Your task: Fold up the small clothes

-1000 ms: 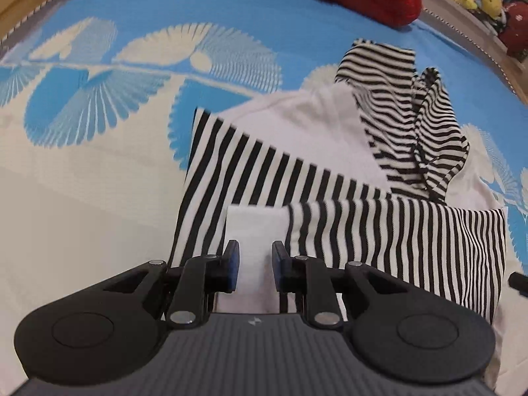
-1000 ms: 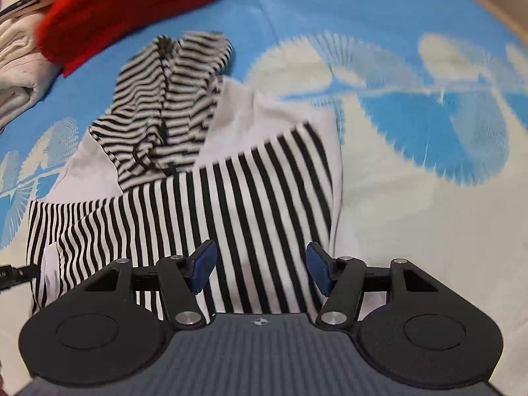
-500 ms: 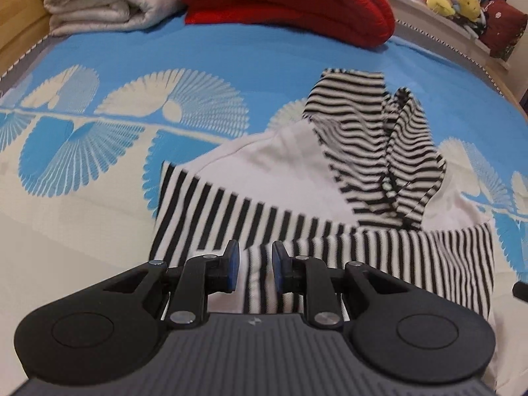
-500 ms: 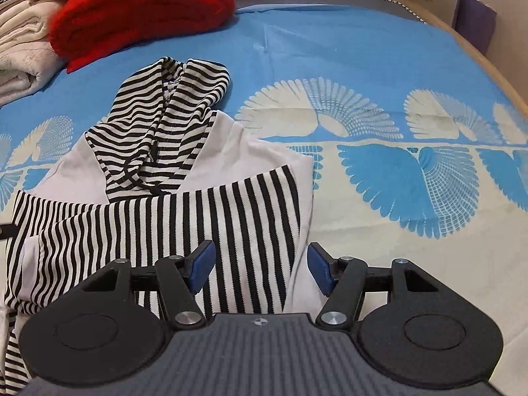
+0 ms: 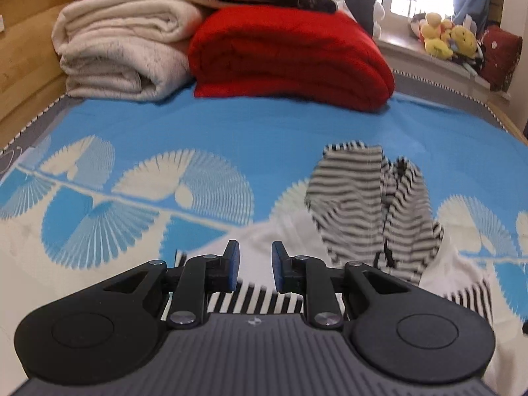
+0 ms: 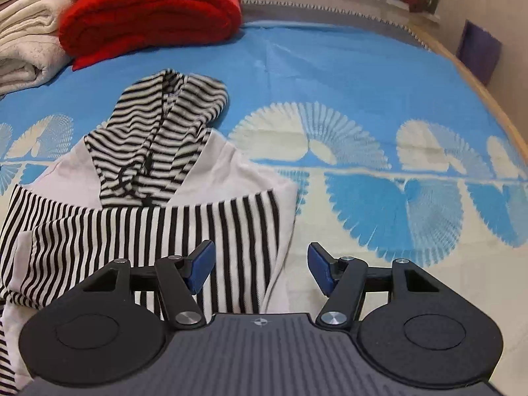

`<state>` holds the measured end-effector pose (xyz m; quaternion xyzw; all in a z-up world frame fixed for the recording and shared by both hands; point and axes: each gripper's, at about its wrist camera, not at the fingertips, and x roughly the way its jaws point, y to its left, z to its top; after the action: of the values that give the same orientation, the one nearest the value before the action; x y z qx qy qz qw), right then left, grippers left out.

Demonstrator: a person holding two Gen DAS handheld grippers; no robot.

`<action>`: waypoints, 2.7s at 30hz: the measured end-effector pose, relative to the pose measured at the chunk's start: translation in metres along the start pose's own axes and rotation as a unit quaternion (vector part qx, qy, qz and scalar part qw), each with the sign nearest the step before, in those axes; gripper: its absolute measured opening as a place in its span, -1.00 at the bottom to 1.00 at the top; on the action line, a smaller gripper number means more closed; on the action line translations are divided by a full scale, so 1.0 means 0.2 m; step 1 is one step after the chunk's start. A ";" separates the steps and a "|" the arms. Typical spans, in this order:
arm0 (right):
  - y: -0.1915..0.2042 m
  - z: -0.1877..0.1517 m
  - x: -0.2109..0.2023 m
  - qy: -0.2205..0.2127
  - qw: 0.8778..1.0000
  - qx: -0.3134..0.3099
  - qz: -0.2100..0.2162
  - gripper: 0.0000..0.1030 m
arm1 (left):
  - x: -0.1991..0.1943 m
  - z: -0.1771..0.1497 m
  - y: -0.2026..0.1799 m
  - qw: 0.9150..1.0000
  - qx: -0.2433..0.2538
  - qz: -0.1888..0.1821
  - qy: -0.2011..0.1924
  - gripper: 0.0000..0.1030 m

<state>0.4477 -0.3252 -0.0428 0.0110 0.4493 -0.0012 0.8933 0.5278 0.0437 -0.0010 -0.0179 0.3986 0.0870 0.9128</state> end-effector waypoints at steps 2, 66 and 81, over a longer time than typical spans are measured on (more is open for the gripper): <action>0.00 0.02 -0.01 -0.007 1.000 -0.007 -0.004 0.26 | 0.05 0.10 -0.01 1.000 -0.006 -0.007 0.000 -0.56; -0.18 0.13 -0.04 -0.024 0.976 0.194 0.096 -0.39 | -0.07 -0.26 0.09 0.970 0.014 -0.226 0.084 -0.43; 0.12 -0.06 0.33 0.134 0.971 0.155 0.119 0.11 | 0.45 -0.57 0.08 0.933 -0.111 -0.190 0.285 -0.32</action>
<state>0.4777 -0.3009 -0.1035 0.2029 0.5548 0.0366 0.8060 0.5021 0.0617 -0.1431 -0.2185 0.6193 -0.0533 0.7523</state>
